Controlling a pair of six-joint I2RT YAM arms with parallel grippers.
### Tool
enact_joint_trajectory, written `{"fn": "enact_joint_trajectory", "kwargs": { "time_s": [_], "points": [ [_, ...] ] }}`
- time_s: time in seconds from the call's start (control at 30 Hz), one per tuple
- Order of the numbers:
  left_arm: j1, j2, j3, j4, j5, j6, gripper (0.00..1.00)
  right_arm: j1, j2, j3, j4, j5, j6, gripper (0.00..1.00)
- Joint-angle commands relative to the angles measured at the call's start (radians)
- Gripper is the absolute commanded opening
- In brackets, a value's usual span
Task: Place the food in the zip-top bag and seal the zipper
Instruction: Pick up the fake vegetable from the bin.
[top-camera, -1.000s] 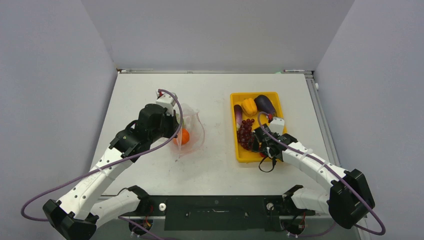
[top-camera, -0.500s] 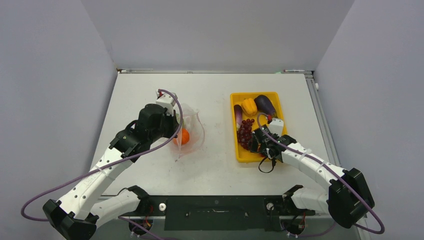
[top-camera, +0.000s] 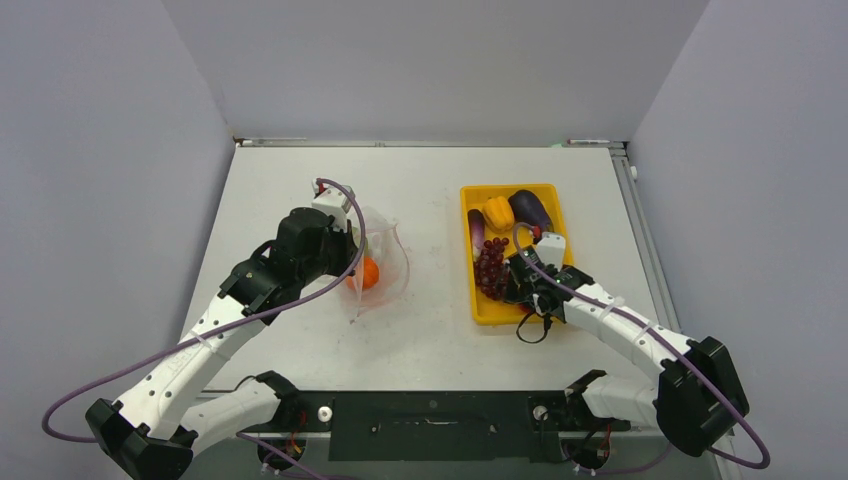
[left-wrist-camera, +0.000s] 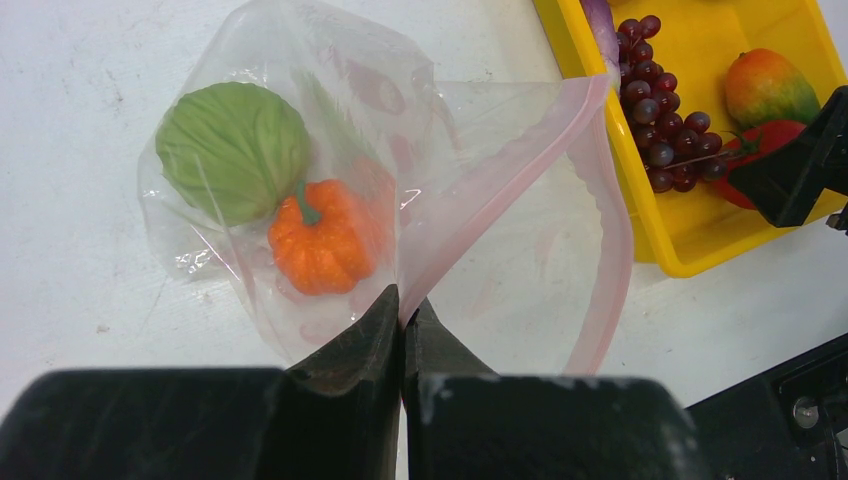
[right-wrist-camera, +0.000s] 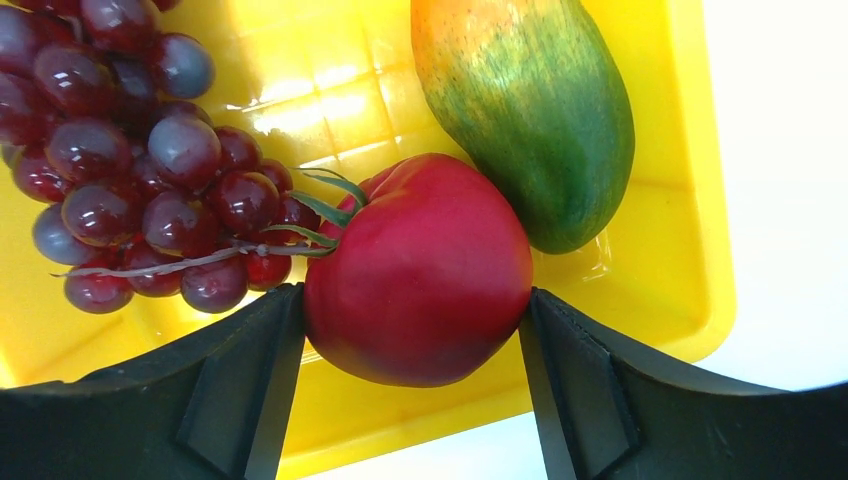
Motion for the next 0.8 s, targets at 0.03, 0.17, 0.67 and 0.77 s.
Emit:
{"fn": "enact_joint_trajectory", "kwargs": {
  "time_s": [0.03,0.17,0.67,0.77],
  "points": [
    [0.004,-0.007,0.011,0.046,0.006,0.014,0.0,-0.006,-0.03,0.104,-0.009,0.031,-0.048,0.32],
    [0.005,-0.006,0.011,0.045,0.006,0.014,0.0,-0.005,-0.08,0.132,0.002,0.0,-0.089,0.3],
    [0.005,0.0,0.01,0.043,0.005,0.014,0.0,0.003,-0.187,0.295,0.152,-0.339,-0.272,0.28],
    [0.004,0.0,0.011,0.044,0.006,0.014,0.0,0.015,-0.193,0.301,0.215,-0.45,-0.278,0.29]
  ]
}}
